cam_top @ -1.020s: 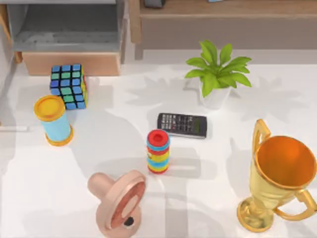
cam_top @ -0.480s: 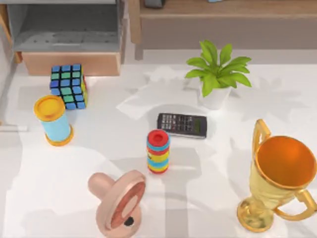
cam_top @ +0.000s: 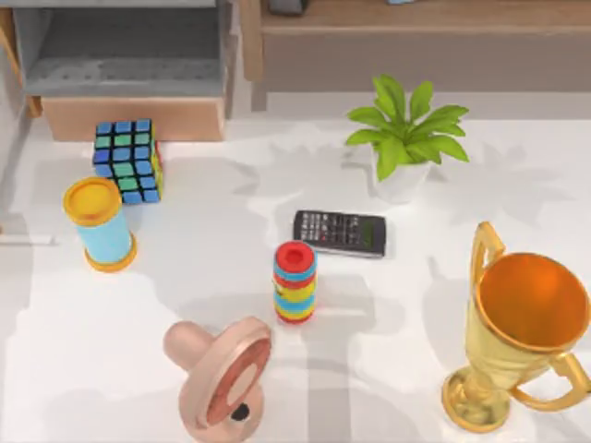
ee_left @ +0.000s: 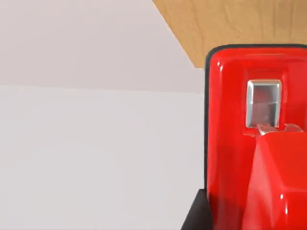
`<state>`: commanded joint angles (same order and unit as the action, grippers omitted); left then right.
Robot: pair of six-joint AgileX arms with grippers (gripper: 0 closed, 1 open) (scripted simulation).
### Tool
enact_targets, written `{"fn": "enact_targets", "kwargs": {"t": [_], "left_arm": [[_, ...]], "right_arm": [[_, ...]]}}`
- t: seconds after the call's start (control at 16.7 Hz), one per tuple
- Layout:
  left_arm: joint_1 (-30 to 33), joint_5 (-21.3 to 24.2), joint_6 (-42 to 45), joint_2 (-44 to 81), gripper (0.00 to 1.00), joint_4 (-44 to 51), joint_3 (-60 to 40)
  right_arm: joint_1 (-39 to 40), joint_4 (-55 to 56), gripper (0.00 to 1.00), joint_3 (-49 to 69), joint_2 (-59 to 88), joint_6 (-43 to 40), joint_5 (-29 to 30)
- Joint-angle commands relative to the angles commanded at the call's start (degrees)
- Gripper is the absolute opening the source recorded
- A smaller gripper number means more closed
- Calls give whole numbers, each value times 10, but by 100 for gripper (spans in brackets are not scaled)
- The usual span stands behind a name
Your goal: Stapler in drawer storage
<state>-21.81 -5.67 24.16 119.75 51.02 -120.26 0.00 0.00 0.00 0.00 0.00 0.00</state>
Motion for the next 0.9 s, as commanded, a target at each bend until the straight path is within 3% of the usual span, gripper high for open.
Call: {"fn": "enact_targets", "kwargs": {"t": [0.36, 0.72, 0.9], "left_arm": [[28, 57, -21, 147, 0, 63, 68], [27, 60, -23, 154, 0, 68, 74], [27, 60, -23, 154, 23, 68, 74]], "right_arm": [[0, 0, 100, 0, 0, 0, 0], [0, 0, 100, 0, 0, 0, 0], [0, 0, 100, 0, 0, 0, 0]]}}
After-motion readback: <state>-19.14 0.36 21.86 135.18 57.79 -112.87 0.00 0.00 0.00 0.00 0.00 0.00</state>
